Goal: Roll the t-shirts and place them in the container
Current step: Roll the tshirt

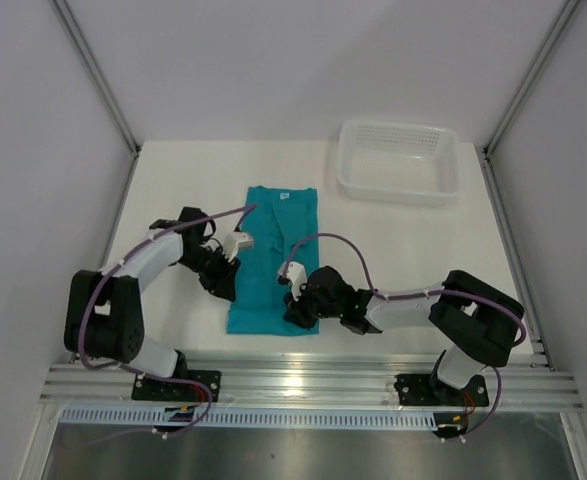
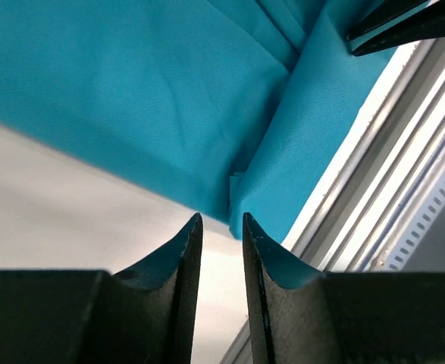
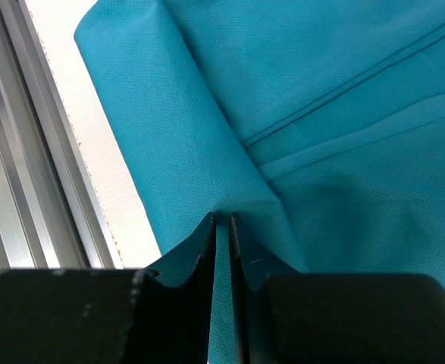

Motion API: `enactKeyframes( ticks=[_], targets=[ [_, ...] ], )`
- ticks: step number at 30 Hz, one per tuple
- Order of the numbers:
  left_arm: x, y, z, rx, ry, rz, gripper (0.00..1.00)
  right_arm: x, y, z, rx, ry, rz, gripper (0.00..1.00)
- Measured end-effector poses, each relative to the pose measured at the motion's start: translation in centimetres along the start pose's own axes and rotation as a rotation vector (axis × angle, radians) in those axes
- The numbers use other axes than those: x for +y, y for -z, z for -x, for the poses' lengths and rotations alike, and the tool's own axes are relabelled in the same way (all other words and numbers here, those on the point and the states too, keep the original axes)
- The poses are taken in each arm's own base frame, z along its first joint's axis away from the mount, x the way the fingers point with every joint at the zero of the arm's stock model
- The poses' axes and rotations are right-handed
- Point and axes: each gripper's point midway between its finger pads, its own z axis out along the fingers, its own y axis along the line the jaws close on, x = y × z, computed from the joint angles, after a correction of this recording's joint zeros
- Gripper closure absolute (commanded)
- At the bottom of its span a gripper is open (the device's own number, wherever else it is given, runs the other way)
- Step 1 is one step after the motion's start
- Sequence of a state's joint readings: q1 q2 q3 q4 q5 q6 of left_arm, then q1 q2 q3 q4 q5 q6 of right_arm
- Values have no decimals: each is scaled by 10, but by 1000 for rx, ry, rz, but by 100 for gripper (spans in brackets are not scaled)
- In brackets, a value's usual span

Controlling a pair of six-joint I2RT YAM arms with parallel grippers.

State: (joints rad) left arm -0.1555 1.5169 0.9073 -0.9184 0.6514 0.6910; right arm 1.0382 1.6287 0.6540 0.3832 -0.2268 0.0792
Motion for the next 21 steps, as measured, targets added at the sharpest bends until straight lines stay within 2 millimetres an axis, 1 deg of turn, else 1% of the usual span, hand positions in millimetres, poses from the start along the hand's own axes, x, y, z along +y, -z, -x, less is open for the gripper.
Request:
enactKeyframes(
  ticks=[5,7,8,10,13,15,16,18,21],
  targets=[
    [-2,27,18,-87,-72,130,73,-3,0,1,-6,-16,-19,85],
    [-7,34,21,-108,-104,155,73,-4,0,2,-7,-22,-26,85],
    [-10,34,21,-110,-123,160,73,-4,0,2,-8,-25,-29,85],
    [-18,25,13,-82,-143,143,74,-4,0,1,-8,-30,-32,85],
    [-26,1,-15,17,-119,81,74,-4,0,1,-8,-37,-34,85],
    [-27,-14,-33,92,-89,48,76,-4,0,1,-8,-44,-35,85],
    [-26,-19,-39,120,-76,35,76,-4,0,2,-8,-46,-36,85],
    [-22,-27,-45,156,-56,23,76,-5,0,1,-7,-53,-39,86],
    [-17,-33,-47,171,-41,22,77,-6,2,-2,3,-64,-53,85]
  ],
)
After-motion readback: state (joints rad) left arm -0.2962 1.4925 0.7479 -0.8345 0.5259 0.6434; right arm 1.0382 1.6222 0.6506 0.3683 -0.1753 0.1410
